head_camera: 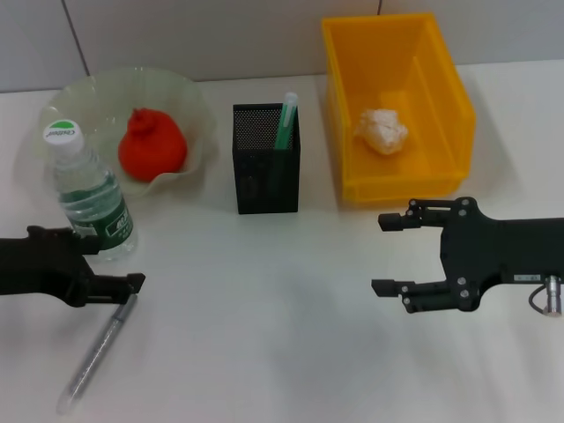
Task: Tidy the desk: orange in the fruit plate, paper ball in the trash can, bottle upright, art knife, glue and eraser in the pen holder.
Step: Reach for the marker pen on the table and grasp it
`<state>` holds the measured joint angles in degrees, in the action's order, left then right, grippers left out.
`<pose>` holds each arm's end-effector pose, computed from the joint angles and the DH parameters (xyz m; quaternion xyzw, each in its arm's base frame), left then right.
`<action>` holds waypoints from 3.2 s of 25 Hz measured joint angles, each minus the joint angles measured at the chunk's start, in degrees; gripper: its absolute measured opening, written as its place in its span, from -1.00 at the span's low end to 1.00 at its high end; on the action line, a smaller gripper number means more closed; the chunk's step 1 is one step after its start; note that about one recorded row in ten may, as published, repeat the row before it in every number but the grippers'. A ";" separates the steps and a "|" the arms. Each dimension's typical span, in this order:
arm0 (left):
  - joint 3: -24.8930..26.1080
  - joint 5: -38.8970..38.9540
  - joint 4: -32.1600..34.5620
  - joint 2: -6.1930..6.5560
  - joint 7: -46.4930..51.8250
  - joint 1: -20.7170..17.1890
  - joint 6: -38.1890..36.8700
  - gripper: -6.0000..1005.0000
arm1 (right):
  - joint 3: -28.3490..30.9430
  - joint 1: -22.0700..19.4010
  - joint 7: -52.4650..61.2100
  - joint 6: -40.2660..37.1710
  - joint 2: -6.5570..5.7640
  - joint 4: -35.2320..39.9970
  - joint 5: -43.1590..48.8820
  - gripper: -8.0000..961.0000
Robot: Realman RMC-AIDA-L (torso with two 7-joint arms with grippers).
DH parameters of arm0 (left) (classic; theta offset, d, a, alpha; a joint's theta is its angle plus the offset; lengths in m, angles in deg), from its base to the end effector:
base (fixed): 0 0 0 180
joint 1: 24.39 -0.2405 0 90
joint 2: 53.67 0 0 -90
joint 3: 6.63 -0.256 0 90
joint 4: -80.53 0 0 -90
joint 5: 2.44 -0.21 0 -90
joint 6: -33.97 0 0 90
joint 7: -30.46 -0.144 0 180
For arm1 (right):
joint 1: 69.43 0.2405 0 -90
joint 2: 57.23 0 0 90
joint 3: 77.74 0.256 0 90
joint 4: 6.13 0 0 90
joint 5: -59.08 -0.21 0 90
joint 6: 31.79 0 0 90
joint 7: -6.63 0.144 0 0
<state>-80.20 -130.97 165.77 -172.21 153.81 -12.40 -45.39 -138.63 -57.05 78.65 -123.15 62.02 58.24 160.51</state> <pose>-0.2409 0.3072 0.0303 -0.9361 -0.2836 0.0112 0.2076 0.2505 0.2808 0.0254 -0.9676 0.0318 0.1973 0.1540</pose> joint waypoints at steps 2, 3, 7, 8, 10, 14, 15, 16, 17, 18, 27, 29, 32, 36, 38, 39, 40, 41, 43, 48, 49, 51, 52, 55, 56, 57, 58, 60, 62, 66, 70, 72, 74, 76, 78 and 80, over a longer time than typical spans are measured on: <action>-1.60 -2.41 1.58 0.05 3.33 0.46 -0.88 0.68 | 0.54 0.60 -0.55 0.01 -0.05 -1.05 -0.25 0.58; -2.63 -3.74 2.54 0.05 5.01 0.75 -1.55 0.68 | 1.13 1.20 -0.94 0.01 -0.07 -1.99 -0.30 0.58; -6.53 -8.54 5.62 -0.03 11.76 1.51 -3.13 0.68 | 1.58 1.70 -1.31 0.01 -0.08 -2.42 -0.32 0.58; -7.72 -10.77 6.29 -0.02 15.03 2.19 -3.36 0.68 | 1.89 1.87 -1.56 0.01 -0.08 -2.46 -0.33 0.58; -7.98 -11.29 6.39 -0.02 16.09 2.54 -3.55 0.68 | 1.93 1.87 -1.58 0.00 -0.08 -2.43 -0.34 0.58; -7.84 -12.03 6.49 -0.02 18.96 4.22 -6.32 0.68 | 2.55 1.79 -1.61 -0.01 -0.08 -2.32 -0.36 0.58; -7.76 -12.21 6.53 0.00 19.46 4.47 -6.79 0.68 | 2.74 1.80 -1.63 -0.01 -0.08 -2.41 -0.36 0.58; -7.75 -12.58 6.59 0.01 20.08 4.72 -7.27 0.68 | 2.85 1.80 -1.65 -0.01 -0.08 -2.44 -0.36 0.58; -7.75 -13.01 6.68 0.02 20.66 4.98 -7.68 0.68 | 2.93 1.79 -1.69 -0.02 -0.08 -2.43 -0.36 0.58; -7.73 -14.27 6.74 0.03 21.76 5.27 -8.43 0.68 | 3.16 1.79 -1.88 -0.03 -0.04 -2.44 -0.36 0.58; -7.58 -17.13 6.90 0.08 26.68 6.17 -12.19 0.69 | 3.51 2.19 -2.26 0.02 0.09 -2.54 -0.41 0.58; -7.56 -17.22 7.14 0.06 26.88 6.21 -13.09 0.69 | 3.51 2.29 -2.26 0.05 0.11 -2.53 -0.43 0.58; -7.69 -17.25 7.48 -0.01 27.68 6.32 -14.49 0.68 | 3.53 2.34 -2.26 0.24 0.17 -2.52 -0.45 0.58; -7.92 -17.27 7.56 -0.02 28.92 6.80 -15.64 0.68 | 3.58 2.46 -2.29 0.54 0.19 -2.63 -0.45 0.58; -7.99 -17.28 7.56 -0.02 29.22 6.98 -15.96 0.68 | 3.59 2.54 -2.32 0.57 0.18 -2.75 -0.45 0.58; -8.06 -17.30 7.57 -0.02 29.52 7.23 -16.09 0.68 | 3.59 2.54 -2.32 0.57 0.18 -2.75 -0.45 0.58; -8.12 -17.44 7.57 -0.02 29.78 7.44 -16.21 0.68 | 3.59 2.56 -2.32 0.58 0.17 -2.76 -0.45 0.58; -8.22 -17.99 7.57 -0.02 30.20 7.79 -16.42 0.68 | 3.59 2.59 -2.32 0.60 0.16 -2.76 -0.45 0.58; -8.81 -20.00 7.48 -0.02 31.36 8.64 -17.19 0.68 | 3.59 2.63 -2.33 0.67 0.20 -2.77 -0.45 0.58; -11.17 -21.52 6.97 -0.02 33.23 10.11 -18.44 0.68 | 3.58 2.65 -2.33 0.88 0.21 -2.77 -0.45 0.58; -11.17 -21.52 6.97 -0.02 33.23 10.11 -18.44 0.68 | 3.58 2.65 -2.33 0.88 0.21 -2.77 -0.45 0.58; -11.85 -21.64 6.94 -0.06 33.66 10.37 -18.75 0.68 | 3.59 2.69 -2.41 1.09 0.21 -2.77 -0.50 0.58; -12.05 -21.65 6.94 -0.08 33.78 10.43 -18.80 0.68 | 3.59 2.71 -2.61 1.19 0.21 -2.77 -0.65 0.58; -13.19 -21.52 6.91 -0.09 34.07 10.51 -18.87 0.68 | 3.59 2.75 -3.41 1.30 0.19 -2.97 -1.24 0.58; -13.76 -21.51 6.90 -0.12 34.12 10.52 -18.88 0.68 | 3.58 2.75 -3.51 1.30 0.19 -3.03 -1.35 0.58; -14.39 -21.58 6.89 -0.14 34.31 10.55 -18.82 0.68 | 3.56 2.77 -3.58 1.30 0.18 -3.09 -1.43 0.58; -15.08 -21.67 6.89 -0.17 34.67 10.61 -18.68 0.68 | 3.52 2.81 -3.61 1.30 0.14 -3.12 -1.52 0.58; -15.35 -21.84 6.88 -0.17 35.20 10.79 -18.47 0.68 | 3.50 2.84 -3.62 1.31 0.12 -3.12 -1.53 0.58; -15.33 -22.74 6.74 -0.15 36.23 11.20 -18.26 0.68 | 3.50 2.88 -3.63 1.42 0.10 -3.12 -1.55 0.58; -15.54 -23.40 5.26 -0.13 36.55 11.79 -18.22 0.68 | 3.36 2.92 -3.66 2.08 0.10 -3.22 -1.62 0.58; -15.57 -23.97 2.85 -0.16 36.97 12.91 -17.97 0.68 | 2.98 2.92 -3.75 2.69 0.10 -3.30 -1.67 0.58; -15.48 -24.04 1.95 -0.17 37.06 13.32 -17.73 0.69 | 2.96 2.91 -3.80 2.78 0.10 -3.34 -1.68 0.58; -15.63 -24.25 1.62 -0.19 37.07 13.58 -17.30 0.69 | 2.96 2.92 -3.82 2.79 0.10 -3.36 -1.68 0.58; -15.76 -25.03 1.68 -0.20 37.08 13.73 -16.78 0.68 | 2.96 3.02 -3.82 2.79 0.09 -3.40 -1.68 0.58; -15.82 -25.78 1.82 -0.20 37.11 13.79 -16.41 0.68 | 3.04 3.27 -3.83 2.79 0.10 -3.60 -1.68 0.58; -15.86 -26.26 1.83 -0.20 37.12 13.80 -16.06 0.68 | 3.10 3.37 -3.82 2.80 0.09 -3.70 -1.68 0.58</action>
<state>-96.07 -157.23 167.60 -172.41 190.93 1.40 -61.45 -135.53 -53.67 74.83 -120.35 62.12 54.54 158.83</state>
